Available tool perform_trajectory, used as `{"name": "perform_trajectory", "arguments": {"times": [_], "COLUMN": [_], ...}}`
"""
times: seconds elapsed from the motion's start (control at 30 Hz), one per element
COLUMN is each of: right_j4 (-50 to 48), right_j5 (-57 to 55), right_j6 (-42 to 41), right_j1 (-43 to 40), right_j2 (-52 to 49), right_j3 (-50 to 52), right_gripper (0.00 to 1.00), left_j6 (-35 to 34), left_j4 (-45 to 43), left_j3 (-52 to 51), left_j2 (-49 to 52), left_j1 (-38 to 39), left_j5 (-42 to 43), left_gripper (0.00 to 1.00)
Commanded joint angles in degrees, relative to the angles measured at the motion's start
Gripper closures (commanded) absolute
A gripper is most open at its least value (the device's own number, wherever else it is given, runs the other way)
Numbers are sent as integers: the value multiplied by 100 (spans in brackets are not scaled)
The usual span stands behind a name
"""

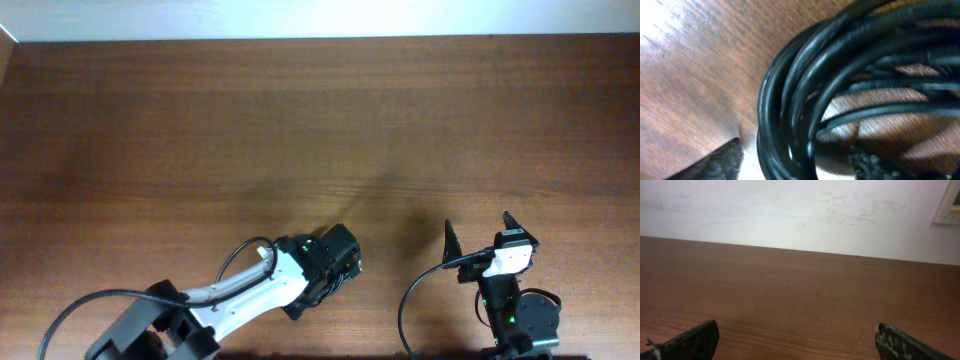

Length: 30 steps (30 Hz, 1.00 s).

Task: Untangle cables
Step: 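Move the left gripper down and grasp the black cable coil, then lift the coil with the left gripper toward the right gripper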

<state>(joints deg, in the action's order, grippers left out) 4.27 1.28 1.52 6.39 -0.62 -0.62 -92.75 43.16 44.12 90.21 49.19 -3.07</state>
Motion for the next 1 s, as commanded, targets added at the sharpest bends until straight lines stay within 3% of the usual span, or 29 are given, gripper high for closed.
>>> {"name": "perform_trajectory", "arguments": {"times": [0.0,0.07,0.17,0.2,0.23,0.27,0.3,0.37,0.43,0.57,0.73,0.9,0.97], "right_j4": [28,28,28,28,28,28,28,28,28,28,28,28,28], "right_j5": [-50,-50,-50,-50,-50,-50,-50,-50,-50,-50,-48,-50,-50], "right_j6": [-2,0,-2,-2,0,-2,-2,0,-2,0,0,0,-2], "right_j1": [35,33,33,33,33,33,33,33,33,35,33,33,35], "right_j2": [42,42,42,42,42,42,42,42,42,42,42,42,42], "right_j3": [28,28,31,31,31,31,28,31,31,31,31,31,28], "right_gripper": [1,1,1,1,1,1,1,1,1,1,1,1,1], "left_j6": [-52,-48,15,315,848,1517,1799,2455,3733,5289,7726,9650,10212], "left_j4": [-63,-68,-72,-122,-212,-245,-247,-352,-372,-437,-1497,-2122,-2492], "left_j3": [-22,-22,-20,-9,57,168,219,245,278,573,577,577,577], "left_j2": [122,122,122,116,103,94,94,94,2,-662,-1543,-1749,-2046], "left_j1": [33,33,26,11,-24,-55,-61,-61,-61,-61,-61,-59,-61], "left_j5": [-15,-17,-44,-129,-208,-393,-505,-1001,-1438,-2354,-3143,-3108,-1832], "left_gripper": [39,46,42,43,52,96,100,100,100,100,100,100,100]}}
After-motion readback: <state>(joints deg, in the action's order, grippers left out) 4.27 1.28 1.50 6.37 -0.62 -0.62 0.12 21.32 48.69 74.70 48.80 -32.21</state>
